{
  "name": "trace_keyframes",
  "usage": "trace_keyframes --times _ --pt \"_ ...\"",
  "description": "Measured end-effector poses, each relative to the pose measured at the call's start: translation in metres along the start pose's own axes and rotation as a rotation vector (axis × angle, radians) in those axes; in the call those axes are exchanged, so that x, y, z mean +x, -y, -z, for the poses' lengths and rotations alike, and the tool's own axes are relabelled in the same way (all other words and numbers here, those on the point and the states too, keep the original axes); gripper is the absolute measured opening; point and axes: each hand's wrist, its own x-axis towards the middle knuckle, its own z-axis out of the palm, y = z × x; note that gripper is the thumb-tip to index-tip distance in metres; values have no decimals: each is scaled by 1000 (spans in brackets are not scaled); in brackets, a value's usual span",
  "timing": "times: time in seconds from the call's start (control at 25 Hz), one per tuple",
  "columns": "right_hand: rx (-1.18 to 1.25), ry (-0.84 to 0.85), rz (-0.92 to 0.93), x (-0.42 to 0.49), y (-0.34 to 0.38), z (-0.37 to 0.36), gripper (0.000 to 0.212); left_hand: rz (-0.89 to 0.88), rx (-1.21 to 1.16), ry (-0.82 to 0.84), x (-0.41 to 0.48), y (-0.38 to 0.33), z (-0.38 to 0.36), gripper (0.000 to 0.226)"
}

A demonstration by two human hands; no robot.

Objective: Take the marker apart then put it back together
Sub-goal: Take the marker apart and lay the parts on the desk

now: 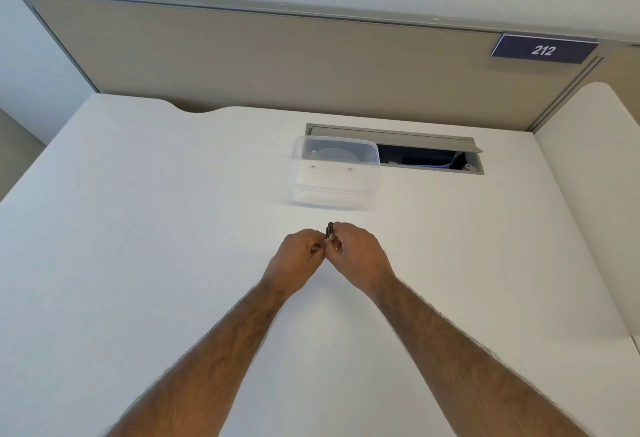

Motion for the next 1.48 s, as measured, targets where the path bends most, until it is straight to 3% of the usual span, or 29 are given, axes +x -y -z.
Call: trace_keyframes --times 0.12,0.44,0.6,0.72,1.48 --pt "10 5 -4 2 -1 1 24 14 5 9 1 -1 0 20" --pt "53 27 44 3 -6 7 12 -39 -2 -28 1 -2 8 41" --pt "103 20 68 5 -3 15 10 -41 -10 -24 3 -6 15 26" --pt "135 4 66 3 0 17 11 -49 4 -32 2 -8 18 32" --pt "327 -65 18 3 12 32 4 -77 -43 -8 -1 -26 37 19"
